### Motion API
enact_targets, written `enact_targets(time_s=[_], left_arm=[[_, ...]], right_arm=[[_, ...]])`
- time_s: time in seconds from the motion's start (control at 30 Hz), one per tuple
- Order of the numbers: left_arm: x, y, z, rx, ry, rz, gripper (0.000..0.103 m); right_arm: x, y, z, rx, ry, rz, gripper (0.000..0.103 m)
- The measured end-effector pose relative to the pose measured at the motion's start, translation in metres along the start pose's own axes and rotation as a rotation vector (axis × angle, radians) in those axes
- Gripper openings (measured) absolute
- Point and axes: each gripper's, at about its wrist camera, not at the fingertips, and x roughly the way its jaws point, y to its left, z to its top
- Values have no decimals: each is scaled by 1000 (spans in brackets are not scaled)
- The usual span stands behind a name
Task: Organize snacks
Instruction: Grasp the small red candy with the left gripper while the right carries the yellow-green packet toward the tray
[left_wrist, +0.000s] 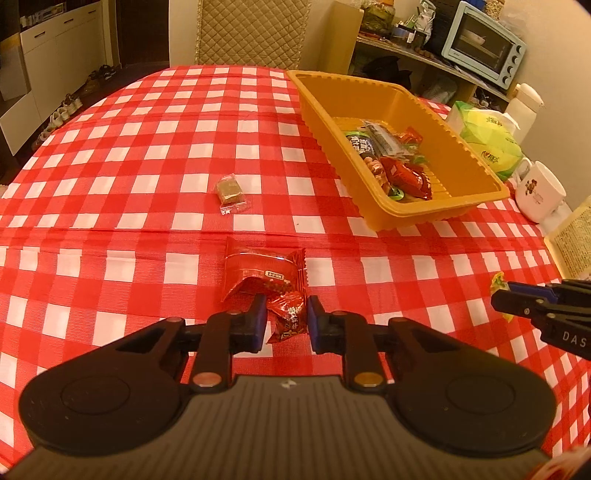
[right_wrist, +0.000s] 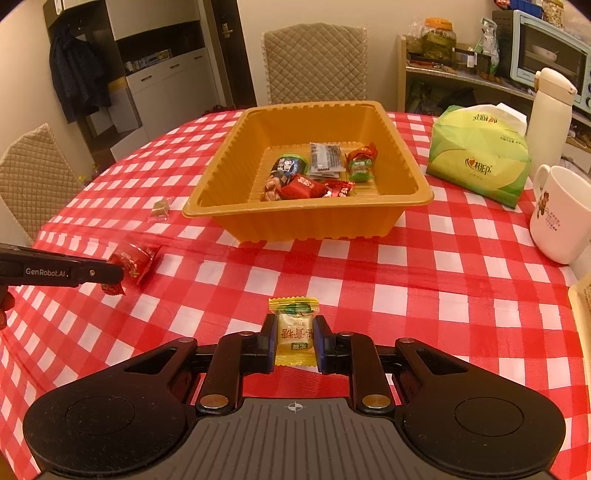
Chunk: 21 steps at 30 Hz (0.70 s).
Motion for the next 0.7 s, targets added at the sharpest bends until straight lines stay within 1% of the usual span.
enact_targets(time_s=[0.4,0.57,0.7], left_arm=[[-36,14,-11,33,-16,-23,20],[-58,17,-15,65,-23,-50,20],[-75,11,-10,98,-42,-88,20]], right_arm=[[-20,23,-3,8,-42,-15,20],[-33,31,-10,39,-63,-18,20],[-45,34,-13,62,-73,-13,20]])
